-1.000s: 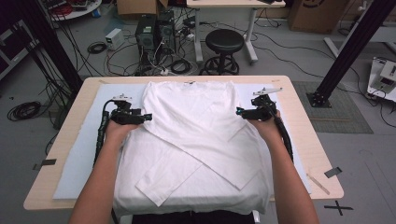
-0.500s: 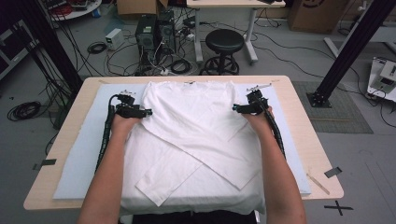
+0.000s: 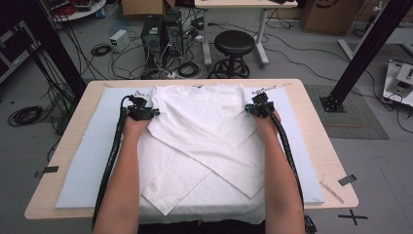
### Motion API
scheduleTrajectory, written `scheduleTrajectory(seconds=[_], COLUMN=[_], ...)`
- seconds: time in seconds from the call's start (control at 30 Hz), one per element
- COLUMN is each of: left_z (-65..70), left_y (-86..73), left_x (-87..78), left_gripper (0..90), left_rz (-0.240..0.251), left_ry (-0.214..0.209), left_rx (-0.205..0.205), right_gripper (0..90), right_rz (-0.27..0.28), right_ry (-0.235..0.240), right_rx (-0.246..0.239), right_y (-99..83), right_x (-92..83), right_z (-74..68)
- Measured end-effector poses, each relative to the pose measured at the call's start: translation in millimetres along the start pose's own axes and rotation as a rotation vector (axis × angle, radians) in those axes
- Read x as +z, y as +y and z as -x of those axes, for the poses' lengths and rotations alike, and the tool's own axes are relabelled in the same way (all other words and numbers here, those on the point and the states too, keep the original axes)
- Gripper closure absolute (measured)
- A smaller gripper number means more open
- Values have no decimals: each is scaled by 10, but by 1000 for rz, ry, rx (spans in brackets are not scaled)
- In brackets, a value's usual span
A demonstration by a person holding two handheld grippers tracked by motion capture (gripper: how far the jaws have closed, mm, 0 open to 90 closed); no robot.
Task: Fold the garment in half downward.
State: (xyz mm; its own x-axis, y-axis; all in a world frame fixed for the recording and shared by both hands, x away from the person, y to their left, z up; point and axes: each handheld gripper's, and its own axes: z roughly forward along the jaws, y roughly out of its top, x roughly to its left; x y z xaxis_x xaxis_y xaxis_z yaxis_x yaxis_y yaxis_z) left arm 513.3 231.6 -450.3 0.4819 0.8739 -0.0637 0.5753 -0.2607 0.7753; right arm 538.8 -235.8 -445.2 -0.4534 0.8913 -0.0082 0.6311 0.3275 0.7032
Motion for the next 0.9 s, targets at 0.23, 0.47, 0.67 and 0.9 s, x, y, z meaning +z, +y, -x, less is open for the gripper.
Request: scheduleTrajectory(seconds=[0.23,0.47,0.67,0.9], left_z=[-9,29,109,151], left_y=[-5,99,96,32], left_x=[-66,-402,-634,-773], left_gripper=[841,841,841,840], left_rz=[53,118,136,140], left_ry=[-75,-127,-158,-189], left_rx=[-52,-43,-22,-24], right_gripper=[882,882,881,881], right_rz=[17,104,145,170], right_ry=[50,86,100,138], right_rx=[40,41,31,29], right_y=[13,73,47,-39], right_x=[-137,-393,-599,-805], right_z=[67,28,-13,-50])
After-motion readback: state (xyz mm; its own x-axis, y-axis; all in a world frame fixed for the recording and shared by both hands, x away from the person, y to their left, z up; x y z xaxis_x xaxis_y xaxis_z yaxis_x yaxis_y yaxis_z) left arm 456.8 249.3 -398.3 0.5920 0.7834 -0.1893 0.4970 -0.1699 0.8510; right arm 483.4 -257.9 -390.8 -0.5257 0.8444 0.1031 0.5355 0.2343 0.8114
